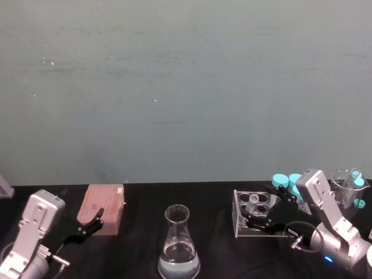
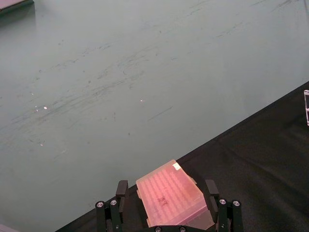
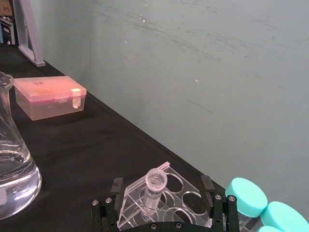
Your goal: Pour the liquid from the test tube into the beaker using one hand.
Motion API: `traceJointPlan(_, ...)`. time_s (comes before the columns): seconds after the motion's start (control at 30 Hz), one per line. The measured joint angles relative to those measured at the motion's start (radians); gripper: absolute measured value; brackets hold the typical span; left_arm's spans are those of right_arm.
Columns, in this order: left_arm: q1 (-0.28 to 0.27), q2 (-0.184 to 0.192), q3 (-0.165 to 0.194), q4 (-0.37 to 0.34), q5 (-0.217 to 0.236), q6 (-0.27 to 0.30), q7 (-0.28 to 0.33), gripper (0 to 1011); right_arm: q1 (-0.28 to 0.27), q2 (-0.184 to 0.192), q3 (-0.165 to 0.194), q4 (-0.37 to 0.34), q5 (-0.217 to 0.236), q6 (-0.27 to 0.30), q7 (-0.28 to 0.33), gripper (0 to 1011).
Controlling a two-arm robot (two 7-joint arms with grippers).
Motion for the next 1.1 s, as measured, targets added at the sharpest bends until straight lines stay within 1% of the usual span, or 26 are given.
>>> traceJointPlan(0.27, 0.0, 0.0, 0.0, 0.0, 0.0, 0.0, 0.0, 1000, 0.018, -0.016, -0.008, 0.029, -0.006, -0.008, 0.018, 1003)
traceJointPlan(0.47, 0.0, 0.0, 0.0, 0.0, 0.0, 0.0, 0.0, 1000, 0.025, -0.023, -0.009, 0.046, -0.007, -0.008, 0.02, 1003)
traceJointPlan(0.8, 0.0, 0.0, 0.0, 0.0, 0.0, 0.0, 0.0, 1000, 0.034, -0.027, -0.004, 0.071, -0.007, -0.006, 0.019, 1003)
traceJointPlan(1.1, 0.0, 0.0, 0.0, 0.0, 0.0, 0.0, 0.0, 1000, 0.056, -0.033, -0.002, 0.106, -0.008, -0.007, 0.028, 1003)
